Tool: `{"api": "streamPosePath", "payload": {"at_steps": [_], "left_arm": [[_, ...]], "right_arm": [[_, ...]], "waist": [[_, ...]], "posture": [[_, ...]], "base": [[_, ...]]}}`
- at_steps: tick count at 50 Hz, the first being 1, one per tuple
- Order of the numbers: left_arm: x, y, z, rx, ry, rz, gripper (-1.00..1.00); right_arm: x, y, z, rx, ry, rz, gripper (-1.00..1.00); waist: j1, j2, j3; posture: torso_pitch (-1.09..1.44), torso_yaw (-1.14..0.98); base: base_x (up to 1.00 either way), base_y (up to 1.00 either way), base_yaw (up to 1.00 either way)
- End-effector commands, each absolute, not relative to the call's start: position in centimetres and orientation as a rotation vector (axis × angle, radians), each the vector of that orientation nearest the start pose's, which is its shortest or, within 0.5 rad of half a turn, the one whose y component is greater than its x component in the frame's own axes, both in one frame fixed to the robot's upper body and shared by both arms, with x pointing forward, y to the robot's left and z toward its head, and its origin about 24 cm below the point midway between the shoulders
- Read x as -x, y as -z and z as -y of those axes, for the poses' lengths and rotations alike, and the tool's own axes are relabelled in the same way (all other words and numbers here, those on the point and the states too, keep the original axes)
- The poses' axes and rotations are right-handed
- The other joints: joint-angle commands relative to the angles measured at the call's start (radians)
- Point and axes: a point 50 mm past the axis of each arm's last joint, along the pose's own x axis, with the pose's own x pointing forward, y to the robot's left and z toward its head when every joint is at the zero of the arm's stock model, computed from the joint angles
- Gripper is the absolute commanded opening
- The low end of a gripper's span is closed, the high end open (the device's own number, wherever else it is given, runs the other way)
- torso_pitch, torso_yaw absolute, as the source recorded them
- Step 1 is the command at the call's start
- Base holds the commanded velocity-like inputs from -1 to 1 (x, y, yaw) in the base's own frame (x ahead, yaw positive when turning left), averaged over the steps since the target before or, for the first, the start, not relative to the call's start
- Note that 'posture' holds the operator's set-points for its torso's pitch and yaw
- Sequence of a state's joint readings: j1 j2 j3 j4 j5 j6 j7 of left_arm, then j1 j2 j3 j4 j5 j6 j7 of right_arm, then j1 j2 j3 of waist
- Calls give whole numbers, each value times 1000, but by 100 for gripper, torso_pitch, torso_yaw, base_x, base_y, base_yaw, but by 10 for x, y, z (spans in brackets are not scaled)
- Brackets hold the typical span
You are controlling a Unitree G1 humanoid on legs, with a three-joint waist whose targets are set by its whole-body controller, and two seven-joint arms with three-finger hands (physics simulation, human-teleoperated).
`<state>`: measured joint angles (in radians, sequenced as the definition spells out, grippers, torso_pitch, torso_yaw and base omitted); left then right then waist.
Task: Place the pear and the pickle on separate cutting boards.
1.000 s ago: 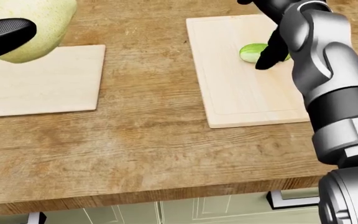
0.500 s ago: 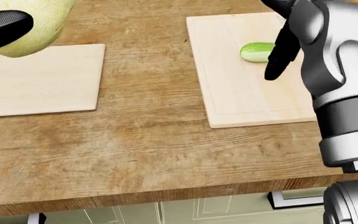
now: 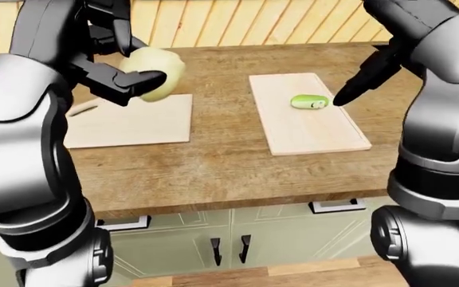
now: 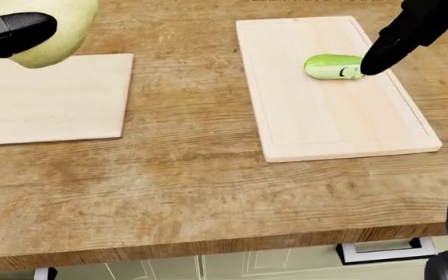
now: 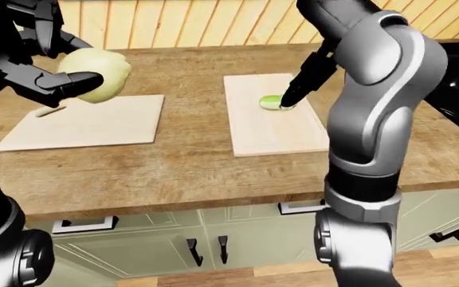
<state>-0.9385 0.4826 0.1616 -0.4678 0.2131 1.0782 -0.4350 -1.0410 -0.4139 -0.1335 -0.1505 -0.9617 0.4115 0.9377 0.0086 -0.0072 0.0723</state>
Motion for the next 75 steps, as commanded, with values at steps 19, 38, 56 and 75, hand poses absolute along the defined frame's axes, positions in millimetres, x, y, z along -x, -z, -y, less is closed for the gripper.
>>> {"api": "streamPosePath", "payload": {"at_steps": [19, 38, 56, 75], "left_arm": [[-323, -329, -203, -526, -50, 302, -100], [-352, -293, -225, -531, -119, 201, -100], [-369, -270, -229, -552, -141, 164, -100], [-368, -258, -228, -570, -130, 152, -70]], "right_arm": [[-223, -376, 170, 953, 40, 536, 100], [-225, -370, 164, 945, 25, 531, 100], [-225, -365, 161, 940, 15, 528, 100], [-225, -364, 160, 937, 13, 527, 100]], "waist": [[-3, 9, -31], [-13, 22, -40], [-16, 26, -46], [-17, 29, -47]], "posture": [[0, 0], [0, 0], [0, 0], [0, 0]], "base": [[0, 0, 0], [0, 0, 0], [0, 0, 0], [0, 0, 0]]}}
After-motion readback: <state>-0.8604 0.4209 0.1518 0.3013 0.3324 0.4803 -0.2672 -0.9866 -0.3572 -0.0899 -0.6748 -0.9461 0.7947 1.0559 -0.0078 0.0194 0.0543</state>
